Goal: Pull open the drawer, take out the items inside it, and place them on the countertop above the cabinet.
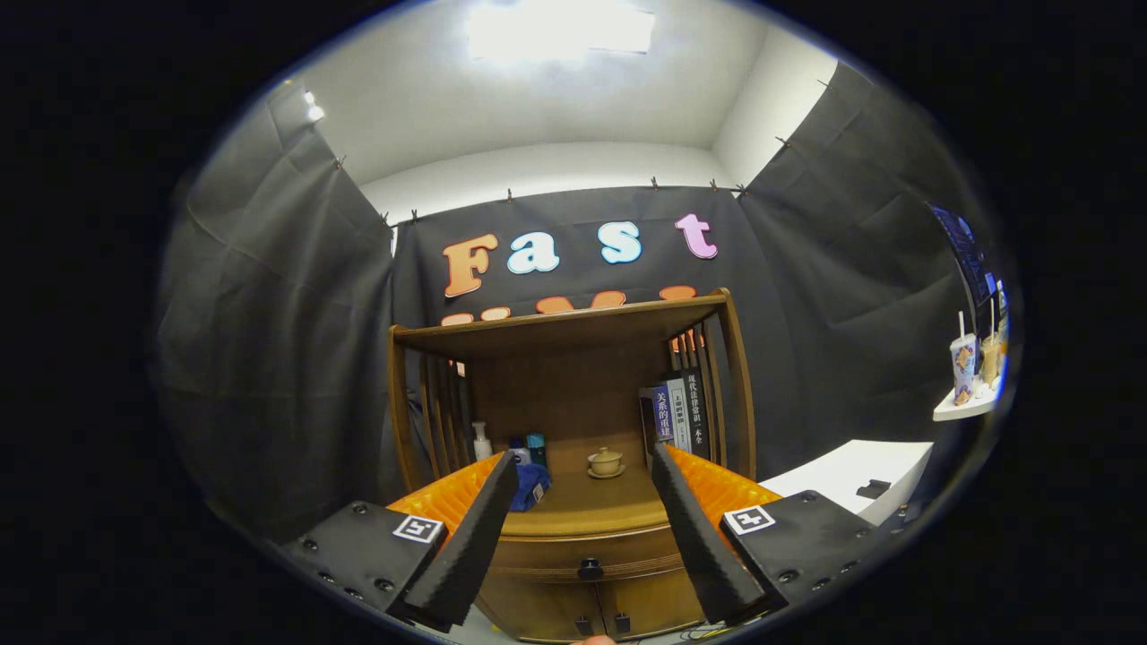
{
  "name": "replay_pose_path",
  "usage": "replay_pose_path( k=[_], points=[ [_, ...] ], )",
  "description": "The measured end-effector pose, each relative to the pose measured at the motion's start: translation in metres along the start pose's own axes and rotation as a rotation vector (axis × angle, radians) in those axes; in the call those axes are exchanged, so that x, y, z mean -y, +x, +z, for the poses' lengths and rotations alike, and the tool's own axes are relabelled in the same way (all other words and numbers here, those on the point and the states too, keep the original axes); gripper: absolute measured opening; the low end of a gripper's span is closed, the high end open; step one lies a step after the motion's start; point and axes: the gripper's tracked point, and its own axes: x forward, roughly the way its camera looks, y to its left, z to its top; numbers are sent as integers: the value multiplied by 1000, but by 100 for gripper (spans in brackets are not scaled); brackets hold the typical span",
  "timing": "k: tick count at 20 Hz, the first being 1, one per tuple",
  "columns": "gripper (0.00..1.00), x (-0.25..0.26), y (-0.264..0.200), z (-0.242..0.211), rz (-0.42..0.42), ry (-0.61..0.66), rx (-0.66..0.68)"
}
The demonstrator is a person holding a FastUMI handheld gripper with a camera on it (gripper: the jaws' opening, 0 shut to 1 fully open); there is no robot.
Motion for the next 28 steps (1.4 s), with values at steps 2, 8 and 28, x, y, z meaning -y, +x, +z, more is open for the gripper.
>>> replay_pose_path(
  k=[2,8,28],
  points=[
    [98,7,5,-2,-14,-24,17],
    [98,28,46,-81,-30,0,12],
    [65,30,143,-373,-18,103,-431]
  ],
)
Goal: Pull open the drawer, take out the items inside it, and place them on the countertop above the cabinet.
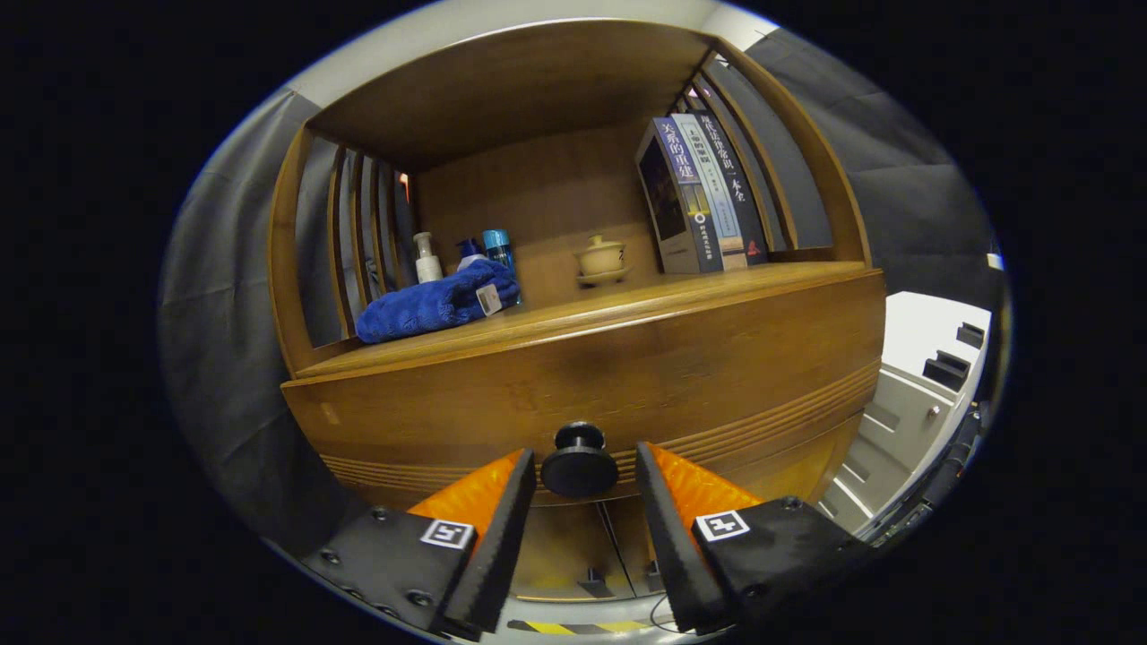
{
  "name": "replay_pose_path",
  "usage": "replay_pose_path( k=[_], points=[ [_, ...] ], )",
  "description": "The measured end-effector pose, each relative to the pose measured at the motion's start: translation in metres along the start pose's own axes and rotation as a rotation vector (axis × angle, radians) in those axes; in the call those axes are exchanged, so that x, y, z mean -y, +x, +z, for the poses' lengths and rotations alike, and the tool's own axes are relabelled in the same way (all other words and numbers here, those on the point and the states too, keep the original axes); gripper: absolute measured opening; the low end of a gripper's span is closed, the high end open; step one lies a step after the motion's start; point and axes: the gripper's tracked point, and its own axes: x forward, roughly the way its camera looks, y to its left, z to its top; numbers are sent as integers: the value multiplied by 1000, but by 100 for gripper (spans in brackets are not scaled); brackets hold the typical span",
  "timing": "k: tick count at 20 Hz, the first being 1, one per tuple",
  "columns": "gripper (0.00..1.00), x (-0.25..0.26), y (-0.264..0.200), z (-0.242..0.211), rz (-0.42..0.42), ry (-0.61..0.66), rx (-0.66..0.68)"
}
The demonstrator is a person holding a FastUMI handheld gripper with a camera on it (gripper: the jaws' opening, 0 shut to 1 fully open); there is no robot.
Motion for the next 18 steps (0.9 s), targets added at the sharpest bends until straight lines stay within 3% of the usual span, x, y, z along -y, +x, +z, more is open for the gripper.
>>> replay_pose_path(
  k=[6,10,18],
  points=[
    [37,0,1,-1,18,55,-14],
    [37,-1,-16,-6,24,-30,-32],
    [37,0,-105,-19,23,-39,-35]
  ],
)
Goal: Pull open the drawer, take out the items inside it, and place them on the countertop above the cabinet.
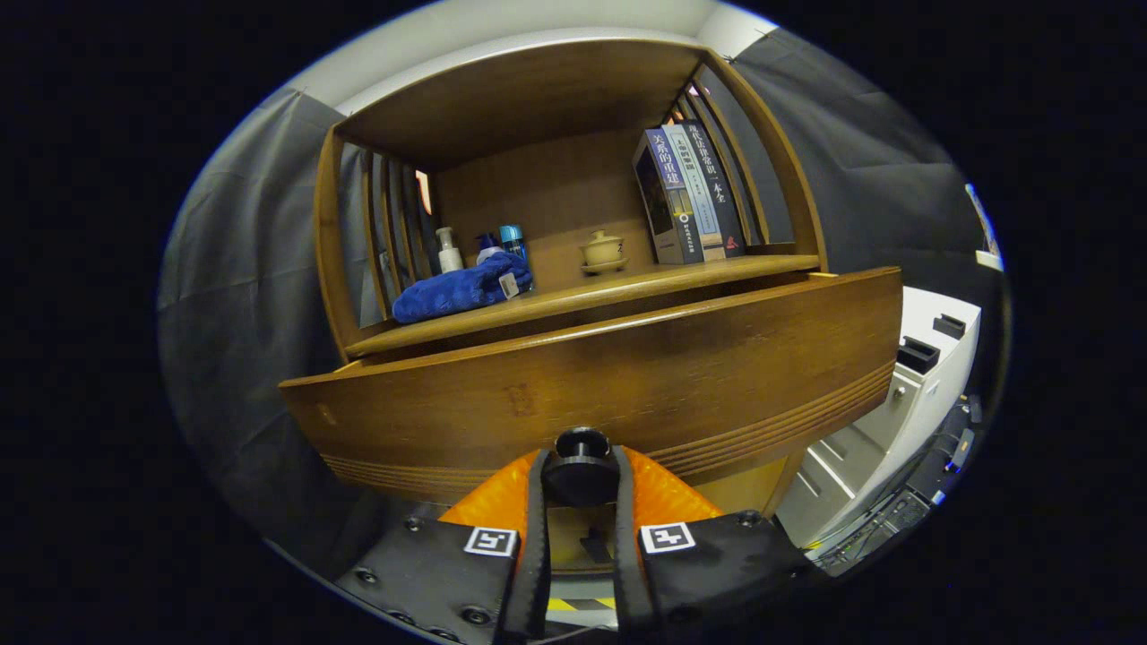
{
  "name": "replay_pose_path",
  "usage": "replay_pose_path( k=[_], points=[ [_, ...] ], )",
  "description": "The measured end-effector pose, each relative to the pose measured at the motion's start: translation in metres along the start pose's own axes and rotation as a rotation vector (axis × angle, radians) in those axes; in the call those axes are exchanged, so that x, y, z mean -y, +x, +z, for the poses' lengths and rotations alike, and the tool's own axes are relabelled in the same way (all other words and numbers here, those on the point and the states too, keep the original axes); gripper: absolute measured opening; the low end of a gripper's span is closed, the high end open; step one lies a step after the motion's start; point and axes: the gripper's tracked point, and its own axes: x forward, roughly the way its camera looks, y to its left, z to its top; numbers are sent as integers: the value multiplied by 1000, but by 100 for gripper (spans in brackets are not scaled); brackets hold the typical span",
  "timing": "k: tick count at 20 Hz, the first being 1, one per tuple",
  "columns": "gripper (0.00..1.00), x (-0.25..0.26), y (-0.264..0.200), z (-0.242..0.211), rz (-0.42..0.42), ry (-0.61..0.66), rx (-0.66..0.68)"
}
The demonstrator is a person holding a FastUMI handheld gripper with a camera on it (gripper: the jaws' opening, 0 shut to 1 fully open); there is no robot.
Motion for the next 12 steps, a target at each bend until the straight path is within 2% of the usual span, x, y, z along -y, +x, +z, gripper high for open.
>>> replay_pose_path(
  k=[8,12],
  points=[
    [37,-1,-63,-27,12,-50,-60],
    [37,-6,-80,-35,14,-21,-87]
  ],
)
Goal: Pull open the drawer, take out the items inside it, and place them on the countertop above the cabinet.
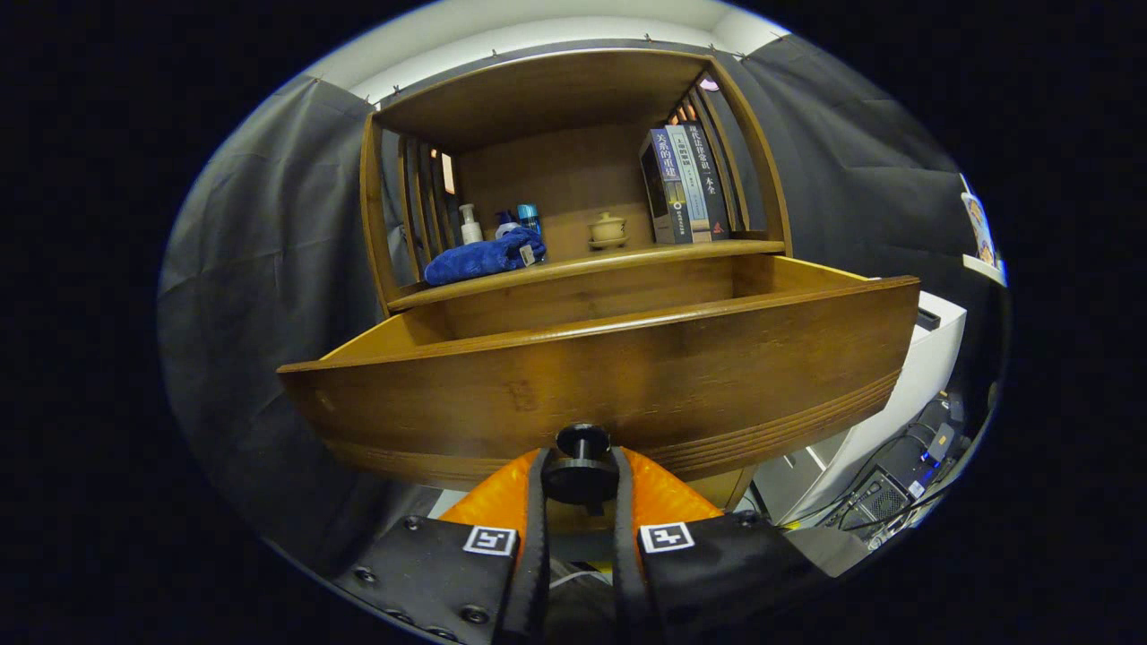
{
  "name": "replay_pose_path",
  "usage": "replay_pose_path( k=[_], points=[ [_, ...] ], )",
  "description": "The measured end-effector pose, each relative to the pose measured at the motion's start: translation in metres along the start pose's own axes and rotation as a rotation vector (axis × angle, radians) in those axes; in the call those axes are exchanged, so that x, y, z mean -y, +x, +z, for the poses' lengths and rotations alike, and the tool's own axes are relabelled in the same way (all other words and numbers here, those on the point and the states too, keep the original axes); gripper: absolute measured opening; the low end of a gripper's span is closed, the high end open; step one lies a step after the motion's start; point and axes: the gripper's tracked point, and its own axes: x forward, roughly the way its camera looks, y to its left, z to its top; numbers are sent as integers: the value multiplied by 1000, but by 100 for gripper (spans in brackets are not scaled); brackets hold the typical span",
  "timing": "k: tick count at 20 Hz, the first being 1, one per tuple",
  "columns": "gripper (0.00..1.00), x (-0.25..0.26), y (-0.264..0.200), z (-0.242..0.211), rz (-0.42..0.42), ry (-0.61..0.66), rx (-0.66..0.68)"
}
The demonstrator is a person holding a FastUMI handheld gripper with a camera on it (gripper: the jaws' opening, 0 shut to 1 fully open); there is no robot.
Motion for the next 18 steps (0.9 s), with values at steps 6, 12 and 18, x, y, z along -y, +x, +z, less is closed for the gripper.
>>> replay_pose_path(
  k=[6,12,18],
  points=[
    [43,0,-1,-3,-10,-14,30],
    [81,10,-10,8,-46,-25,61],
    [97,1,-33,153,-36,-199,315]
  ],
)
